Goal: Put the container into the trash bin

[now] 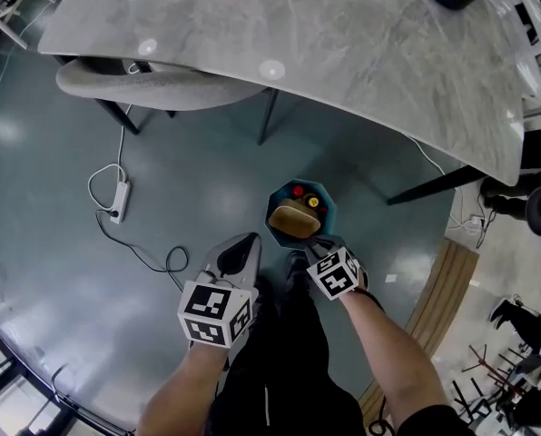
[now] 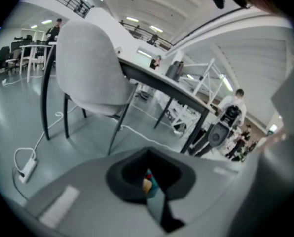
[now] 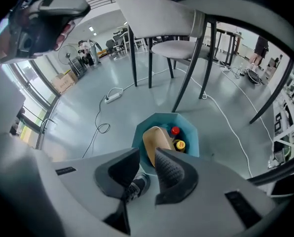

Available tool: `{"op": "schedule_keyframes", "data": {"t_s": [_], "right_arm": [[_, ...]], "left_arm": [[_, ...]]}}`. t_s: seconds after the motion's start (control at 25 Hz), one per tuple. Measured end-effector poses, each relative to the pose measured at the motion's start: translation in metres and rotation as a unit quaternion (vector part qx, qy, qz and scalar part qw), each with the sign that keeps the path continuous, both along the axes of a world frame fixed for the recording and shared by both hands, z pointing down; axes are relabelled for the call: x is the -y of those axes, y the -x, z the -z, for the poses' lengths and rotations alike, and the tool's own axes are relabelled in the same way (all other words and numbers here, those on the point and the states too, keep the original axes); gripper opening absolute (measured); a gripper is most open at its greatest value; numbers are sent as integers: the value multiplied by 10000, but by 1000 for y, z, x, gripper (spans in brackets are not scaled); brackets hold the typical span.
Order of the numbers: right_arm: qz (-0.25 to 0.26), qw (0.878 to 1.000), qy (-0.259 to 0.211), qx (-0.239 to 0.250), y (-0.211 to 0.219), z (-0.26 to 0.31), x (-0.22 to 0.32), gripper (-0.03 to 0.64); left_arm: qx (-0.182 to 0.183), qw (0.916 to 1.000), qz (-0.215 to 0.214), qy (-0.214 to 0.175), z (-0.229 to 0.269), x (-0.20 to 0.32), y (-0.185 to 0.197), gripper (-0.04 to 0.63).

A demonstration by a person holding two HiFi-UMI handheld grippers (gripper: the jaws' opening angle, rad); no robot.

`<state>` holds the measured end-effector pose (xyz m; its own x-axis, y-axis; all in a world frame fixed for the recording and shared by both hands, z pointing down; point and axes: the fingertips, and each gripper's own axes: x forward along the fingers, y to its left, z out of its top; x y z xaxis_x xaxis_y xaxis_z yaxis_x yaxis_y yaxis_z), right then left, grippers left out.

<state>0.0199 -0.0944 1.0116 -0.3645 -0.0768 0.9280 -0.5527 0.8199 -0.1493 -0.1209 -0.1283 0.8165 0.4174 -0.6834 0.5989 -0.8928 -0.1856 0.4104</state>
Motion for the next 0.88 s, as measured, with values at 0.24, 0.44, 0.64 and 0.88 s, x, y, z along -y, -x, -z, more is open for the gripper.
{"op": "schedule_keyframes", "data": {"t_s": [0.24,0.44,0.64,0.88], "right_arm": [[-519,9974,-263,427,-9,93,-10,60],[-863,9920,-524,752,-3,195,-20,38],[-1057,9821,-962,1224,10,308,-21,18],[-1060,9688,-1576,1591,17,402,-28,5]], "left_arm": [[-81,9998,78,-186,67,-9,2,5],[-114,9993,65,-337,135,-28,10,5],[-75,9979,96,-636,214,-41,25,5],[72,9917,148,-1278,290,-54,39,5]]}}
